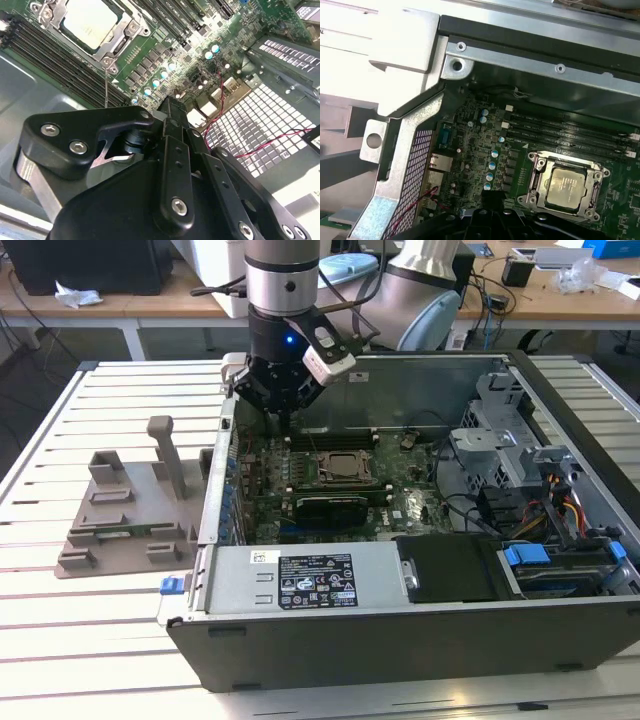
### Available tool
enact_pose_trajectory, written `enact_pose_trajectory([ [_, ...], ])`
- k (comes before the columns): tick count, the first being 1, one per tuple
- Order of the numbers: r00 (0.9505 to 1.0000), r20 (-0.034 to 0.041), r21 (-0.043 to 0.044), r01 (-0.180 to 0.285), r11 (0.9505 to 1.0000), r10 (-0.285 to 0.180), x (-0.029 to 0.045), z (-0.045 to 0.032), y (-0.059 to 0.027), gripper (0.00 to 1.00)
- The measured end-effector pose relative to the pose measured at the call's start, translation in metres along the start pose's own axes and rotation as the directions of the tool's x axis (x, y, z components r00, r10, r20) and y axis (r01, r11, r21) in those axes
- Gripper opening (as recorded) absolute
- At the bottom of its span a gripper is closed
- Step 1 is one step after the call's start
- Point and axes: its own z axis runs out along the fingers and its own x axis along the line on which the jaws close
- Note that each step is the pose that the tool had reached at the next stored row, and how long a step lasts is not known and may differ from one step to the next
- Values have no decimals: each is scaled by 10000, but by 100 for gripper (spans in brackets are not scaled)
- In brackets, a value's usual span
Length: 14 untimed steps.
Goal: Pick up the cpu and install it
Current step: 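Install the first cpu locking lever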
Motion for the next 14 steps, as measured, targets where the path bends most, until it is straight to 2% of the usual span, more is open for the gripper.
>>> enact_pose_trajectory([
  [3,10000,5,-32,1,10000,-1,-6,27,24,11],
  [6,10000,3,-41,-27,10000,27,-40,74,87,11],
  [10,10000,-13,-44,-45,10000,45,-99,151,231,11],
  [14,10000,-20,-45,-48,10000,47,-164,186,338,11],
])
